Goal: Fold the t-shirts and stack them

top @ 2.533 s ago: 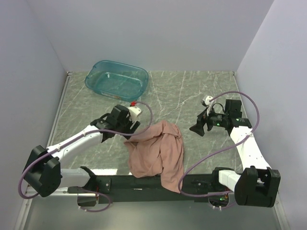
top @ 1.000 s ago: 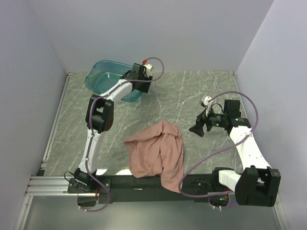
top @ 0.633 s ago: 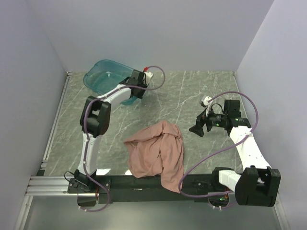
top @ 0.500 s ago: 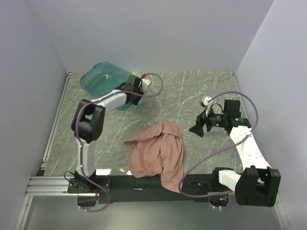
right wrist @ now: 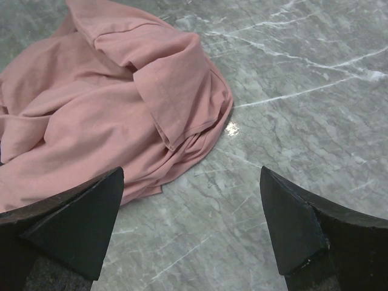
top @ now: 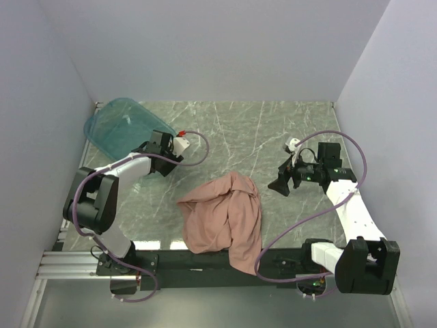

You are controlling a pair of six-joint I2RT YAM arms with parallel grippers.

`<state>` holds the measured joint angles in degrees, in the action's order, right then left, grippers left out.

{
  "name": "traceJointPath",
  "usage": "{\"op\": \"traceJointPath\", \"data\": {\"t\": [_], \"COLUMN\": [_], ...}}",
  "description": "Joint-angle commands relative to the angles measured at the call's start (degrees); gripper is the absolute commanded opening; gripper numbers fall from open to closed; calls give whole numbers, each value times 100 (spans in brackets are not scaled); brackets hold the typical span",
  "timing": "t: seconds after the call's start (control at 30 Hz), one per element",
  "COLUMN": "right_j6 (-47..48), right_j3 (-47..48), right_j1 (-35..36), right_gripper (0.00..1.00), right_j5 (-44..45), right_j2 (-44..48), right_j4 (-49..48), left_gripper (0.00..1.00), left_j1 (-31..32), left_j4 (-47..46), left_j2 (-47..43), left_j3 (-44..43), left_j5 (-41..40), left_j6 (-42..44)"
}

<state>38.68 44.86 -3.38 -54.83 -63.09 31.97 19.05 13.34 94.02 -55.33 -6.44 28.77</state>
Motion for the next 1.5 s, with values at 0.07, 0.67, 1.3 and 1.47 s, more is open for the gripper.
{"op": "traceJointPath", "data": {"t": [0.07,0.67,1.3,1.47], "right_j6": [87,61,53,52], "right_j3": [146,128,137,137], "right_j1": [48,56,56,56], "right_gripper": [99,99,99,99], "right_j5": [-107,-54,-11,-10], "right_j2": [165,166,139,148], "right_j4": [11,-15,-24,-24], "left_gripper": [76,51,90,62], "left_j1": [-138,-1439,-1457,-1457], "left_j4": [-359,2563,3438,3447], "left_j2": [-340,2460,4194,4362], "left_j3": [-65,-5605,-7281,-7246], "left_j5": [-78,470,-68,-24], "left_j6": [41,-7118,-7588,-7378]}}
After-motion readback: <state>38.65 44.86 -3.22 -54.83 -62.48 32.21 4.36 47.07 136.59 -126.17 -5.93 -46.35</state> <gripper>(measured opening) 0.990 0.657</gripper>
